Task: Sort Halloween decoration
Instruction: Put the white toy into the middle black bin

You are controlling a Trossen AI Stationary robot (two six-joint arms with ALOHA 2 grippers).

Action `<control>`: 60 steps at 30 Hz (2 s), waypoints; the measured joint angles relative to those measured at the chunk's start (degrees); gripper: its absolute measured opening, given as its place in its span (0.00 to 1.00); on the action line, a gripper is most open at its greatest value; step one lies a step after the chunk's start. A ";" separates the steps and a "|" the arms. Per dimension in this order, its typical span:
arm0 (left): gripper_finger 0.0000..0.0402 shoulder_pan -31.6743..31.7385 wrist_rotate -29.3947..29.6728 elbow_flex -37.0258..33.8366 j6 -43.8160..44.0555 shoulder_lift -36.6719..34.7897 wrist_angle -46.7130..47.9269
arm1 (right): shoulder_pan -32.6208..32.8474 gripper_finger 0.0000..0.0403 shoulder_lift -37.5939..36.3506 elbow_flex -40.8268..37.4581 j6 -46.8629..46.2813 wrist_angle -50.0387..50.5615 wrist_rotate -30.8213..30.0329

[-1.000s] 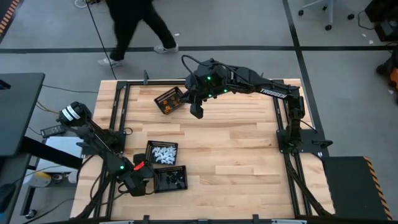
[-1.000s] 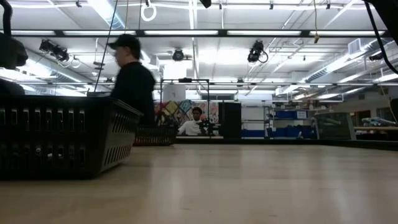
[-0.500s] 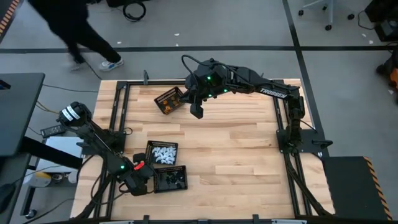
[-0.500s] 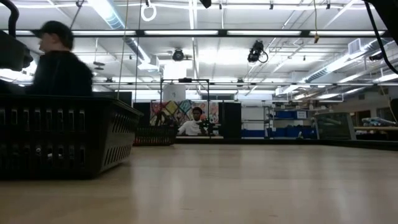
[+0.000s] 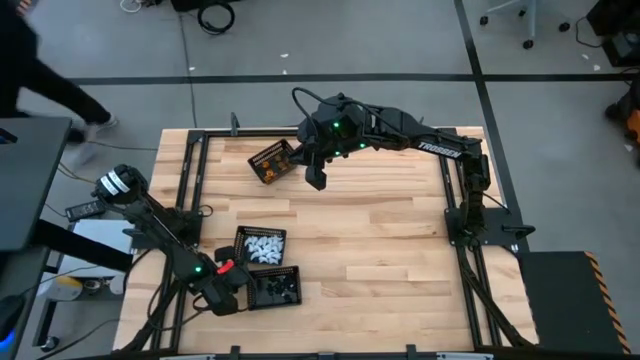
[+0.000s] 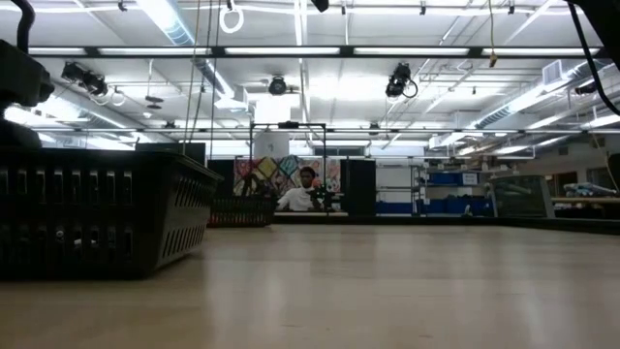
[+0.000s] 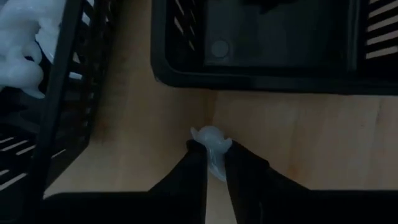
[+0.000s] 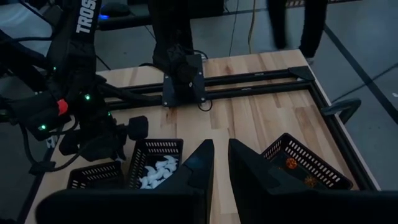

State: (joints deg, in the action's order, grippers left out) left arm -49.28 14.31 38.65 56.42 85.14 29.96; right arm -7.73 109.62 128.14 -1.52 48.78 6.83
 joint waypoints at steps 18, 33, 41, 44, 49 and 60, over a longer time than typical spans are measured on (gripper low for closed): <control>0.12 -5.18 2.19 0.35 11.95 -1.48 1.57 | 0.07 0.13 0.00 0.00 -0.03 -0.01 0.31; 0.12 -11.50 16.68 0.46 26.78 -9.60 5.75 | 0.07 0.13 0.00 0.00 -0.26 -0.06 0.31; 0.12 -4.08 22.47 0.46 22.29 -15.22 11.27 | 0.07 0.13 0.00 0.00 -0.28 -0.31 0.31; 0.12 1.23 22.07 0.46 14.87 -15.52 10.59 | 0.07 0.13 0.00 0.00 -0.28 -0.31 0.28; 0.12 12.14 16.30 0.38 2.07 -15.52 7.45 | 0.07 0.13 0.00 0.00 -0.27 -0.31 0.26; 0.13 30.74 -5.23 -5.83 -14.97 -15.34 -4.32 | 0.07 0.13 0.00 0.00 0.10 -0.14 0.26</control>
State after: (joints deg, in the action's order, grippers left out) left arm -18.54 9.08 32.82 41.44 69.80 25.64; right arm -7.66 109.62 128.14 -1.42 48.64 7.09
